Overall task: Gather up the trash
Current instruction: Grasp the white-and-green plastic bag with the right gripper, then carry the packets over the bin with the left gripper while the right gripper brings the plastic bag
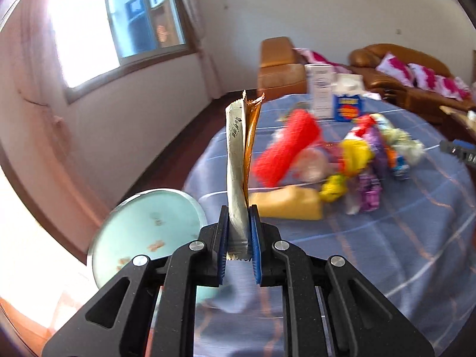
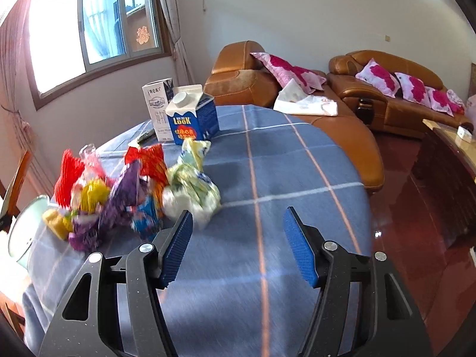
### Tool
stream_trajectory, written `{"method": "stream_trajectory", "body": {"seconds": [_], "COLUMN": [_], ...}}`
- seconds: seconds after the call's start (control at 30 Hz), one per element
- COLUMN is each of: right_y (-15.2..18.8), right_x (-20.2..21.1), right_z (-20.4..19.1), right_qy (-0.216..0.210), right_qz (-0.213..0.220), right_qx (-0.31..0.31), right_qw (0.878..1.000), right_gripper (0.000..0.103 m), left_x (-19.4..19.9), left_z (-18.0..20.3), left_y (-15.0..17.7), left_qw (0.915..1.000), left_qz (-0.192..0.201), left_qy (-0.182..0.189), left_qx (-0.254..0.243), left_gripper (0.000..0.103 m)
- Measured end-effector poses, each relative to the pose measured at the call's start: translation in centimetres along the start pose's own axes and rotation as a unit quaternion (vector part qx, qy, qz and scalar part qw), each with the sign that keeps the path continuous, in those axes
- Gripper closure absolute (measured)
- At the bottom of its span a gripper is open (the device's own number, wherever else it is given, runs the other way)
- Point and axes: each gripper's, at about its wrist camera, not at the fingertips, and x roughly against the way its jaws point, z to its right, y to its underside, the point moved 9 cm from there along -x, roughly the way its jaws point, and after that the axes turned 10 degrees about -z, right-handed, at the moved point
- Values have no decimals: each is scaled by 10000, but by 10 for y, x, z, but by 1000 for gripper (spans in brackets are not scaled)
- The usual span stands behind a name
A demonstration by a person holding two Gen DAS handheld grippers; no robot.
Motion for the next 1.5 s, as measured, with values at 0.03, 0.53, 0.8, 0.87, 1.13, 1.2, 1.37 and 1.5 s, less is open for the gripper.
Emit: {"method": "stream_trajectory", "body": {"seconds": [0.03,0.53,0.8,0.87,1.13,1.2,1.37,1.5], "right_y": [-4,-15,-14,-16,-40,-47,-59,-67], "right_x": [-5,-70,-64,-57,-21,-12,3,7], "right_z": [-4,-25,-31,-32,-36,-43,-69,-95], "right_qy": [14,-663,-662,-630,-462,-477,-646,-822], "right_qz": [-54,-1064,-941,-771,-105,31,238,319], "right_qx": [24,-189,37,95,288,384,648,888], "right_qw": [10000,9919,9934,9950,9985,9981,9955,9921], "right_gripper": [40,76,85,85,86,86,86,86], "left_x": [-2,-18,-18,-18,-17,-16,-14,-13], "left_z": [-7,-40,-44,-45,-58,-63,-75,-88], "left_y": [0,8,7,8,9,9,10,12], "left_qw": [10000,9992,9991,9991,9982,9978,9968,9956], "left_qz": [-15,-170,-180,-190,-239,-246,-262,-316], "left_qy": [-39,-64,-127,-157,-398,-456,-617,-767], "left_qx": [34,362,353,357,383,418,429,441], "left_gripper": [90,90,90,90,90,90,90,90]}}
